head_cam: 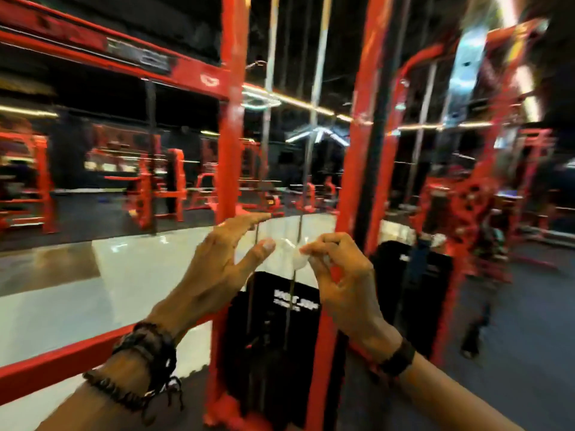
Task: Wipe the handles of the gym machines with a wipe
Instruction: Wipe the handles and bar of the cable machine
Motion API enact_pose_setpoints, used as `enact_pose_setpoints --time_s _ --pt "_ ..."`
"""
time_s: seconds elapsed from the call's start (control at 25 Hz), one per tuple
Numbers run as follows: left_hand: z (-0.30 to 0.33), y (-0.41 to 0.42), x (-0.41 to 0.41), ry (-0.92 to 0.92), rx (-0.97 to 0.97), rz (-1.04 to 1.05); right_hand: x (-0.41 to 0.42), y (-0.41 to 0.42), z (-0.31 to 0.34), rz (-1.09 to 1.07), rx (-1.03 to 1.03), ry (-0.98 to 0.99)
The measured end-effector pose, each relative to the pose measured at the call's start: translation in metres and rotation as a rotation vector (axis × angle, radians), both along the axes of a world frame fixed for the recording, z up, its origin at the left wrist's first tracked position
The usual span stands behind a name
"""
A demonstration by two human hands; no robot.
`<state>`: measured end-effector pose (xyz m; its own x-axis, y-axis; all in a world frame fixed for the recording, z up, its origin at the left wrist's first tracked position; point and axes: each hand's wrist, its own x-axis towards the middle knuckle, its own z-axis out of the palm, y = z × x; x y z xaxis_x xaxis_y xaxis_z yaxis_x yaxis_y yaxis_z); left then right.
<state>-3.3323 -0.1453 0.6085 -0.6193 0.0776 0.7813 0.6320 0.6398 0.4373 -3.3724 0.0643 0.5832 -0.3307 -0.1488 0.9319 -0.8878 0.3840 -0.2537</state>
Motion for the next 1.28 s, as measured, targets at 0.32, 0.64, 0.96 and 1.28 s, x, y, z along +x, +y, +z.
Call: enact_pose_setpoints --time_s 0.32,0.64,0.96,1.28 --pt "0.003 0.148 -0.150 0.022 -0.161 -0.391 -0.066 0.146 -0.011 -0.382 -0.058 0.021" --pt "0.027 0.222 -0.280 0.089 -0.232 -0.547 -0.151 0.214 -0.023 -0.666 -0.171 0.022" --pt "0.027 0.290 -0.371 0.070 -0.147 -0.669 -0.225 0.262 -0.012 -0.751 -0.196 0.008" --pt "0.055 0.332 -0.418 0.077 -0.066 -0.805 -0.279 0.282 0.007 -0.682 -0.176 0.135"
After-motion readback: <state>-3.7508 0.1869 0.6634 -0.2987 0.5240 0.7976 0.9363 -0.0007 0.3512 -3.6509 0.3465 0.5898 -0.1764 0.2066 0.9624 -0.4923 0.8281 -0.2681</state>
